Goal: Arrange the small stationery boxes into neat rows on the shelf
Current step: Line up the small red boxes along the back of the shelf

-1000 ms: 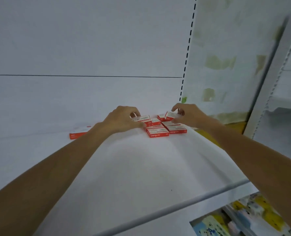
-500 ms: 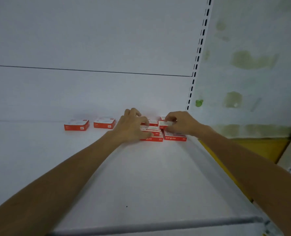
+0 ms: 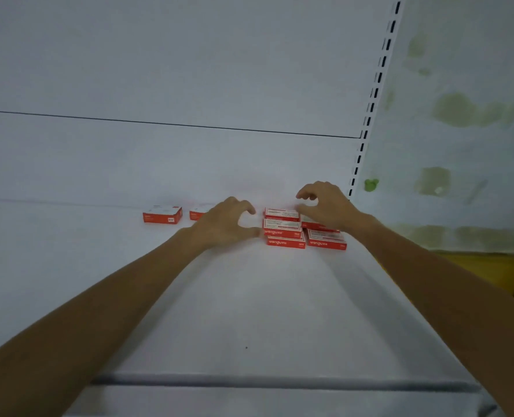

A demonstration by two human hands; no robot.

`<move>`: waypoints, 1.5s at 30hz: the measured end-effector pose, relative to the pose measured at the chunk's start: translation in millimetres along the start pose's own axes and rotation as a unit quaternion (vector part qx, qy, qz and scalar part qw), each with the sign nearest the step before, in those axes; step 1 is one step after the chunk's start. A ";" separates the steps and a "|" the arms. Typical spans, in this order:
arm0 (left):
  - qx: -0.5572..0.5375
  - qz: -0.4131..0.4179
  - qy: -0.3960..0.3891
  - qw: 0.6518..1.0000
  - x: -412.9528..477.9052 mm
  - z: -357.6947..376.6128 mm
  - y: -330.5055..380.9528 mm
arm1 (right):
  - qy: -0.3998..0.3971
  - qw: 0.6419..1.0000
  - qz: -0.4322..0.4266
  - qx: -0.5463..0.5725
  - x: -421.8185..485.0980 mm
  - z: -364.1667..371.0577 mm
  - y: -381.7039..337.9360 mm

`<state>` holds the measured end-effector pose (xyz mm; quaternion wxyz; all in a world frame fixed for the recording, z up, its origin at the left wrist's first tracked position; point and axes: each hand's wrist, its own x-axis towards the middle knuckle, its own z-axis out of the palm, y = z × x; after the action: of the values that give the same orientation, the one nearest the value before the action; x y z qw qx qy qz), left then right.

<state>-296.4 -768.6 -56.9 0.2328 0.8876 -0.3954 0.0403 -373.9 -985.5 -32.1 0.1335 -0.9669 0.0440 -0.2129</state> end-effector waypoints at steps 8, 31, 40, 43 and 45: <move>0.024 -0.134 0.096 0.986 -132.0 -102.1 -129.2 | 0.031 0.983 -0.162 0.085 49.1 60.0 -192.8; 0.089 -0.335 0.258 0.902 -455.3 -258.4 -338.8 | -0.095 0.922 -0.343 0.150 57.7 228.4 -593.5; 0.105 -0.318 0.235 0.912 -399.0 -289.6 -427.8 | -0.095 0.950 -0.294 0.053 135.3 245.5 -590.9; 0.109 -0.307 0.229 0.917 -379.3 -290.4 -457.1 | -0.114 0.956 -0.261 0.065 152.5 256.2 -594.1; 0.111 -0.300 0.217 0.922 -371.8 -289.5 -473.3 | -0.129 0.959 -0.247 0.059 161.5 262.9 -596.9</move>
<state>-177.0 -111.8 -75.2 0.2145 0.9542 -0.0439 0.2037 -99.5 -372.2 -31.9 0.1380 -0.9573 -0.2266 -0.1149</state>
